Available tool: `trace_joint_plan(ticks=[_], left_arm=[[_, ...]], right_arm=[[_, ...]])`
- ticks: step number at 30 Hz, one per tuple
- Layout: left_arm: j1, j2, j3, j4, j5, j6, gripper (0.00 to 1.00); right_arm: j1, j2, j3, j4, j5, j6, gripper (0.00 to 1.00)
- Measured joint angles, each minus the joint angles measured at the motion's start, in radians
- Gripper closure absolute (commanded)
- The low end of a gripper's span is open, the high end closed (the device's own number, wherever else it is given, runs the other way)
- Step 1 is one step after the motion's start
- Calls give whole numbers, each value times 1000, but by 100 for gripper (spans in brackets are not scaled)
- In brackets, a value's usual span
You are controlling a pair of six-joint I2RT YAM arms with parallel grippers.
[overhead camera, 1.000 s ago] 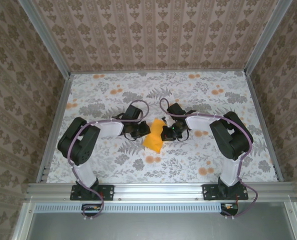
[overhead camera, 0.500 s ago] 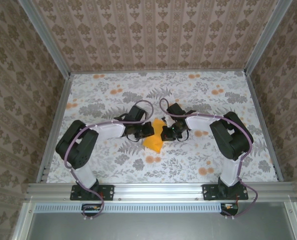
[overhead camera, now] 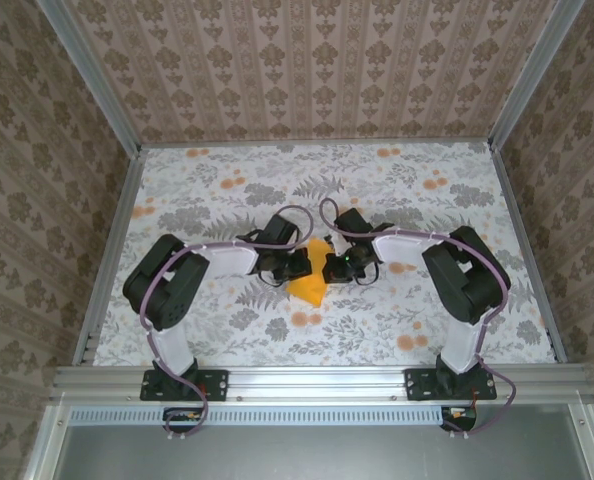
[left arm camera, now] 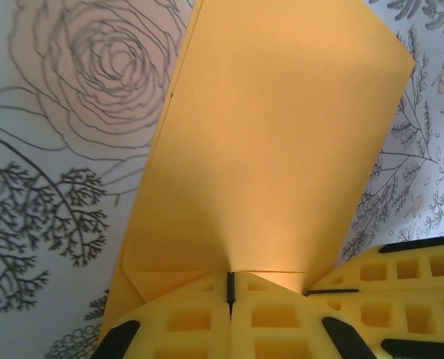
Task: Fold a paper plane with a square sheet of paper (pick it up from the middle)
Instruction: Fold the triangle a second time at the center of the table.
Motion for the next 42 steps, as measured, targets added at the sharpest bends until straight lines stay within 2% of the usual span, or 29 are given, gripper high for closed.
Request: trace_joint_plan(ticks=[6,12,21,28,42], left_arm=[[-18,0,-23,53,-16,-15,96],[-24,-6,-52,111,-21,-35,97],[-26,-10,-69,142,-22,-51,97],[-26,-12,-77,156,-23,-52,97],[-26,-12,-80,163,-23,-59,97]], right_arm=[[8,-121,-53,2,-14,37,97],[58,-253,-83,31,-21,79,96],[151,-168,-94,46,-7,111,97],[152,-92,-94,47,5,126,97],[152,-69,-96,60,7,130,97]])
